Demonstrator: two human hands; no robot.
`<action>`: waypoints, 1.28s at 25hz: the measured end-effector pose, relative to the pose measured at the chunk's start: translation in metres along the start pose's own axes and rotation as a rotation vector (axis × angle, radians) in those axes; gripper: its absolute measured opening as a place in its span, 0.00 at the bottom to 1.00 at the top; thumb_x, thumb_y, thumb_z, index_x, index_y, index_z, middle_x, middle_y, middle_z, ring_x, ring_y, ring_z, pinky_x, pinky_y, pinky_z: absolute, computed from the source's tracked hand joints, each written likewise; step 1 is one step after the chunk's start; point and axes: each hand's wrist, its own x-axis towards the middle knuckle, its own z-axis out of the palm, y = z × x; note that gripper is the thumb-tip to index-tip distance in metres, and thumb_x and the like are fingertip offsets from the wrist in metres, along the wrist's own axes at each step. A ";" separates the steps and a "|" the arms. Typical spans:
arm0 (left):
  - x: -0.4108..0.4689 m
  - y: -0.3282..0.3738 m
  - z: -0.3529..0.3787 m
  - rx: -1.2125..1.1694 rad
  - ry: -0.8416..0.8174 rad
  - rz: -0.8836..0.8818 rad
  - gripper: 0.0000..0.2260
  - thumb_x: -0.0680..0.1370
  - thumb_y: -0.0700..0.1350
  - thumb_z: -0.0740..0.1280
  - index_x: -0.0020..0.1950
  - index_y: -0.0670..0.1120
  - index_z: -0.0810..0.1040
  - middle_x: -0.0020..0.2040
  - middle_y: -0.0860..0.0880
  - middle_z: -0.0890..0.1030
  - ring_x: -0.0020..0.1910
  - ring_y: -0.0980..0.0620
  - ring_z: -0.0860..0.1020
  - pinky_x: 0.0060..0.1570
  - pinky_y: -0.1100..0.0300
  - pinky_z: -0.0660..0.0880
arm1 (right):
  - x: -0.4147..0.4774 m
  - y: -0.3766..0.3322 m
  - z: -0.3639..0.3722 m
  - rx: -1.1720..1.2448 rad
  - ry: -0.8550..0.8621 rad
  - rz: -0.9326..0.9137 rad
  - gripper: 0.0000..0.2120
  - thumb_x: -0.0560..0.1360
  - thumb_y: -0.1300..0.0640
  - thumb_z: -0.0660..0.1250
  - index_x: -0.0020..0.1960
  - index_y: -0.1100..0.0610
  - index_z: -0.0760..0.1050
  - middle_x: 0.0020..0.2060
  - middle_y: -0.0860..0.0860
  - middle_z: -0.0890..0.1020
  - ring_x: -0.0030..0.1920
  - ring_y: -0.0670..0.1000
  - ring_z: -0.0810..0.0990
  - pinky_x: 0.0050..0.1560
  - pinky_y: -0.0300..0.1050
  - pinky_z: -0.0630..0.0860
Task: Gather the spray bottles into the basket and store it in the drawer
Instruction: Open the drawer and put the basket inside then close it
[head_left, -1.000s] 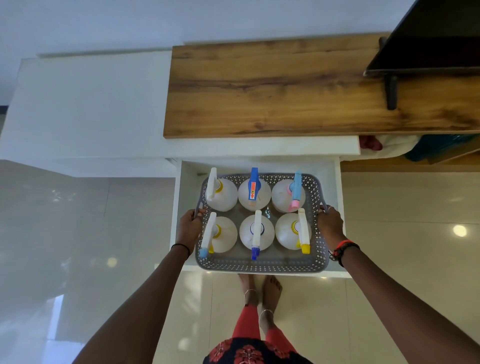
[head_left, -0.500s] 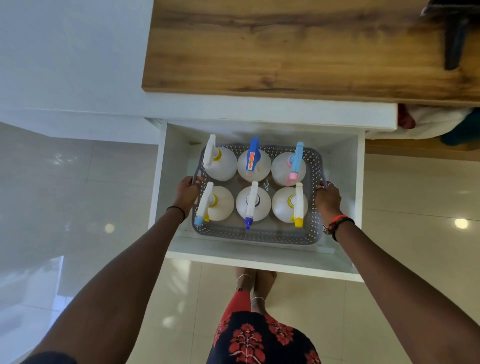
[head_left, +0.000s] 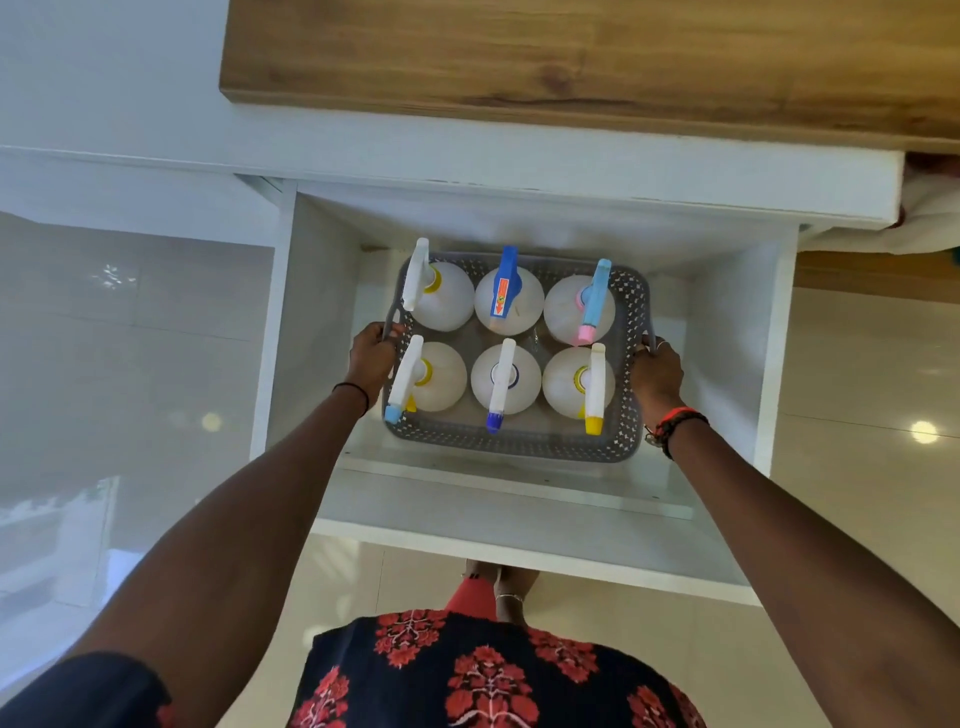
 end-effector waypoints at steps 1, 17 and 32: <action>0.002 -0.002 0.002 0.000 0.006 -0.002 0.11 0.79 0.41 0.60 0.58 0.41 0.78 0.47 0.45 0.78 0.46 0.47 0.75 0.44 0.55 0.74 | 0.003 0.001 0.002 -0.001 -0.002 -0.001 0.15 0.80 0.59 0.54 0.61 0.63 0.74 0.59 0.62 0.78 0.61 0.61 0.76 0.56 0.49 0.72; 0.025 -0.012 0.011 -0.069 0.007 0.038 0.09 0.80 0.42 0.61 0.56 0.40 0.76 0.49 0.46 0.77 0.48 0.49 0.74 0.44 0.61 0.71 | 0.027 0.008 0.021 -0.028 -0.030 -0.023 0.15 0.79 0.60 0.56 0.62 0.63 0.73 0.59 0.62 0.79 0.61 0.61 0.76 0.54 0.47 0.72; -0.138 -0.008 -0.070 0.480 0.218 0.347 0.09 0.79 0.38 0.62 0.57 0.38 0.75 0.57 0.38 0.76 0.57 0.39 0.75 0.58 0.47 0.72 | -0.142 0.024 -0.035 -0.329 -0.084 0.006 0.15 0.80 0.62 0.56 0.62 0.67 0.73 0.60 0.65 0.78 0.63 0.62 0.75 0.60 0.46 0.70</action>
